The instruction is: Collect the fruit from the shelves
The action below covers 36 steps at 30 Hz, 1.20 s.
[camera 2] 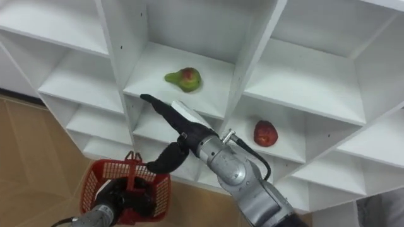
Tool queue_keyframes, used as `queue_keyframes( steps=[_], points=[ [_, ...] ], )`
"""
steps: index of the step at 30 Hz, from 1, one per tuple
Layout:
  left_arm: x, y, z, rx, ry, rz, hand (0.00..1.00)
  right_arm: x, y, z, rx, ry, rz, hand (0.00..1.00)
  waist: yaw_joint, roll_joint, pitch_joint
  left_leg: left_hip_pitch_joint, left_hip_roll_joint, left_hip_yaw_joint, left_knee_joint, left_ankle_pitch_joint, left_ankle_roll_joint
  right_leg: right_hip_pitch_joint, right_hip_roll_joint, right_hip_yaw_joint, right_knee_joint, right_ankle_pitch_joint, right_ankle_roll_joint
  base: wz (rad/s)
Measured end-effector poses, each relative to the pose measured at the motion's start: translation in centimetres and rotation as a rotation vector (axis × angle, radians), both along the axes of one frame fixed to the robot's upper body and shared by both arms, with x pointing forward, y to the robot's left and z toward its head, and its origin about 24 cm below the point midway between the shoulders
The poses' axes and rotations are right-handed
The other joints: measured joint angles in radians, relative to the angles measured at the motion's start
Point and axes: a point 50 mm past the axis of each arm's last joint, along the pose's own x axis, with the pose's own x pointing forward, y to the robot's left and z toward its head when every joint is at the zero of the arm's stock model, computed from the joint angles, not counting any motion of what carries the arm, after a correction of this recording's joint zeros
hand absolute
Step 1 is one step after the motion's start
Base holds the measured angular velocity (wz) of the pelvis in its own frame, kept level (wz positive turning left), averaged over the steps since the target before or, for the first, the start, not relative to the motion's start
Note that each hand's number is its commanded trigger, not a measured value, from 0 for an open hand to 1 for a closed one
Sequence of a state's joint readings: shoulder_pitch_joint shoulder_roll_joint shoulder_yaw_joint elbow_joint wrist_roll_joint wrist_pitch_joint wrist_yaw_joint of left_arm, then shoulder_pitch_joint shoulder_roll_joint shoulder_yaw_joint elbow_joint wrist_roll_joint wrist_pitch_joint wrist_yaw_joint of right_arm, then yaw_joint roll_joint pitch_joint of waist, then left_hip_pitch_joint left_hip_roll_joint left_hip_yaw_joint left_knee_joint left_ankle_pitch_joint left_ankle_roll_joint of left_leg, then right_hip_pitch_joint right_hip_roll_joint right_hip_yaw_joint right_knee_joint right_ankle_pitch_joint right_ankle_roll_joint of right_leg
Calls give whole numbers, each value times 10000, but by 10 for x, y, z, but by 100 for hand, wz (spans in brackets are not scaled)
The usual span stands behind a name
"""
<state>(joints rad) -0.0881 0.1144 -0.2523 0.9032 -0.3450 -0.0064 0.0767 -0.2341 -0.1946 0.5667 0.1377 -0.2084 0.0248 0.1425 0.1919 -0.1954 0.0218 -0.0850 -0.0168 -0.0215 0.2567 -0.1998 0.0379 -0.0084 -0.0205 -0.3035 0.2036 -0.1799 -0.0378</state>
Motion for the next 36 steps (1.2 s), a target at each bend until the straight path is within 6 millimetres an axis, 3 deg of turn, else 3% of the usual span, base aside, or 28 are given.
queue_keyframes(
  steps=[10, 13, 15, 17, 20, 26, 32, 36],
  points=[
    [2, 11, 3, 227, -131, 242, 100, 24, -22, 21, -320, -1194, -1262, 0, 87, -146, -13, 13, -104, -392, 22, 5, 6, 156, -26, 18, -30, -1, 4, 12],
    [4, 11, 7, 335, -375, 128, 100, 29, -27, 28, -75, -1409, -1658, 0, 97, -322, -14, 126, -104, -459, 12, 5, 7, 299, -22, -10, -37, -2, 5, 6],
    [8, 13, 11, 472, -656, -18, 100, 36, -28, 38, 320, -1638, -1874, 0, 97, -619, 13, 96, -113, -504, 39, 6, 5, 324, -5, -10, -125, -2, 6, 6],
    [8, 16, 11, 596, -643, -49, 100, 42, -29, 45, 652, -1689, -1982, 0, 107, -755, 39, 153, -132, -522, 78, 2, 6, 437, 11, -13, -213, 0, 9, 8],
    [7, 19, 11, 862, -631, -233, 100, 56, -43, 52, 940, -1754, -2826, 0, 55, -785, 75, 86, -161, -694, 147, 0, 8, 484, 56, 8, -212, 52, 92, 19],
    [2, 23, 9, 769, -273, -457, 100, 77, -66, 50, 1004, -1404, -4293, 0, 87, -888, 105, -164, -204, -926, 266, -15, 14, 428, 55, -104, -190, 61, 107, 13],
    [0, 20, 8, 389, 6, -803, 100, 79, -82, 42, 913, -826, -4988, 0, 109, -908, 101, -325, -271, -1212, 511, -26, 14, 410, 28, -160, -188, 61, 107, 16],
    [1, 20, 9, 744, 49, -1362, 100, 80, -92, 32, 719, -517, -5482, 0, 348, -927, 102, -320, -287, -1216, 527, -25, 16, 427, 14, -242, -186, 61, 107, 2]
  ],
)
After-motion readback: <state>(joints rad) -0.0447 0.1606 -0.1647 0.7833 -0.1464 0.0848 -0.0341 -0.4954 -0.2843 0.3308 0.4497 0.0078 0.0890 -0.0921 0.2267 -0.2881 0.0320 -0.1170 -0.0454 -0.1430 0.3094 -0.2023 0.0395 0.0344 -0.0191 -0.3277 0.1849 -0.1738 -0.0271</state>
